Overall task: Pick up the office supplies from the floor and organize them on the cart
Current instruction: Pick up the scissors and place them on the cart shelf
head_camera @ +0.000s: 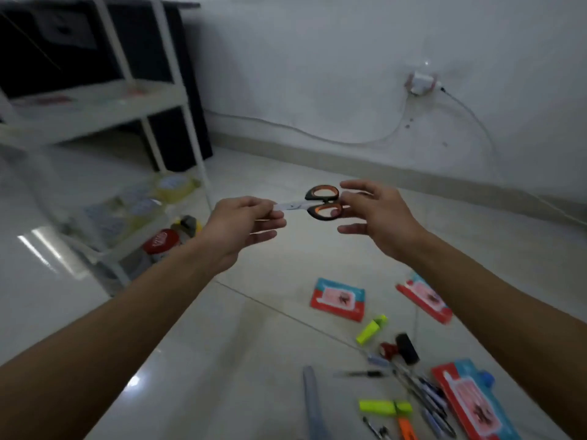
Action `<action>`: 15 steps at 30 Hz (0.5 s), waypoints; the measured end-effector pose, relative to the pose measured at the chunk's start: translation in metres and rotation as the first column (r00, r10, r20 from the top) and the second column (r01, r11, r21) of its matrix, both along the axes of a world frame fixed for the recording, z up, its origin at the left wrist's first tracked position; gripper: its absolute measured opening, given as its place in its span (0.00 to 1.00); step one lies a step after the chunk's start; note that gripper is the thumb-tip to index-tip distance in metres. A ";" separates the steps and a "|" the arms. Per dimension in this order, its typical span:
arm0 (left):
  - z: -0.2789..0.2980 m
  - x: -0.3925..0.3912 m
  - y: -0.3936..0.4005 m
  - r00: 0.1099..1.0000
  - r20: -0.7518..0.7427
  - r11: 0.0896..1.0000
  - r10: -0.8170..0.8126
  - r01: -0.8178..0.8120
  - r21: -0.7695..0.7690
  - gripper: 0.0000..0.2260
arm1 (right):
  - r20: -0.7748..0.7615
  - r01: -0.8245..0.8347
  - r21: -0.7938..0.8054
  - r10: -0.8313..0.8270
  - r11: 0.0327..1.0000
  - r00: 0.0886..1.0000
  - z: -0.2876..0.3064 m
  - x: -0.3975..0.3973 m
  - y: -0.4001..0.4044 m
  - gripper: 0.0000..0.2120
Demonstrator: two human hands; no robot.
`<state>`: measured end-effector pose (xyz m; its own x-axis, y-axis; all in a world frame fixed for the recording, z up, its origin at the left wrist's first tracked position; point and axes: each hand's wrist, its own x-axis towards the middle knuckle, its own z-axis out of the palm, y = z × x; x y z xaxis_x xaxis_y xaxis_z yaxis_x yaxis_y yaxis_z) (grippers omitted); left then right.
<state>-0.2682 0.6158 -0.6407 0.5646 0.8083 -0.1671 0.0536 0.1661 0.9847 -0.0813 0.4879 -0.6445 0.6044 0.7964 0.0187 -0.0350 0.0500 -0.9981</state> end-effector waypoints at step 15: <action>0.177 -0.104 0.130 0.991 -0.064 0.960 0.122 -0.101 0.260 0.08 | 0.046 -0.083 -0.020 0.084 0.996 0.995 0.156 -0.096 0.175 0.08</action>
